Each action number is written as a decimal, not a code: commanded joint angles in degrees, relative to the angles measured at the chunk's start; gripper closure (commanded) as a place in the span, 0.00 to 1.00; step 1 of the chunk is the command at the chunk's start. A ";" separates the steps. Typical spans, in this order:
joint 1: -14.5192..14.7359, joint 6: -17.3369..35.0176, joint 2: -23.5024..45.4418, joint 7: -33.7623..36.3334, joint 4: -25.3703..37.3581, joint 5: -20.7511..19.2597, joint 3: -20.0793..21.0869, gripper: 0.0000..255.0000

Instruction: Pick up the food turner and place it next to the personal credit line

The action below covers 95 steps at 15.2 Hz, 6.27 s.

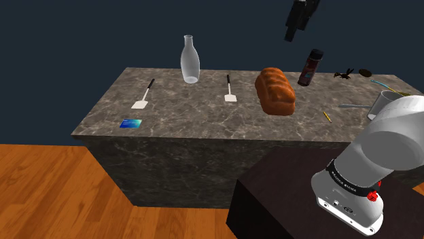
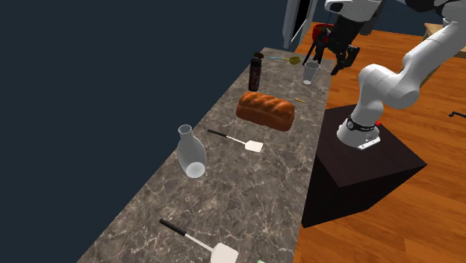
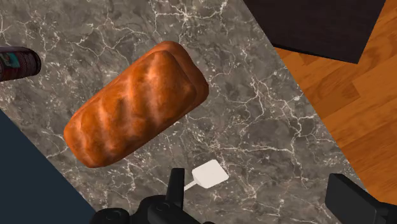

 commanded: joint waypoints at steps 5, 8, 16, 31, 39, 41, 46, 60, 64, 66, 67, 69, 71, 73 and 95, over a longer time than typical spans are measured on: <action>-1.61 6.88 6.14 6.17 -1.30 0.92 1.59 0.00; -2.84 11.83 11.39 10.72 -1.39 1.33 2.68 0.00; -6.03 23.43 27.24 22.68 1.83 1.03 4.83 0.00; -8.74 36.19 59.24 42.74 19.43 -1.77 3.17 0.00; -8.92 39.44 71.16 47.63 27.85 -1.37 1.29 0.00; -8.89 40.53 72.21 47.72 27.80 -1.50 1.20 0.00; -8.85 41.91 73.60 47.83 27.81 -1.68 1.07 0.00; -8.84 41.90 73.60 47.83 27.81 -1.68 1.07 1.00; -8.90 40.79 72.59 47.70 27.93 -1.54 1.17 1.00; -8.96 39.65 71.62 47.57 28.11 -1.39 1.25 1.00; -8.98 39.06 71.16 47.51 28.24 -1.32 1.29 1.00; -9.03 37.88 70.24 47.38 28.50 -1.18 1.37 1.00; -9.08 36.69 69.36 47.26 28.81 -1.05 1.45 1.00; -9.12 35.48 68.51 47.14 29.17 -0.91 1.52 1.00; 6.71 25.70 75.64 67.24 44.83 -4.46 5.61 1.00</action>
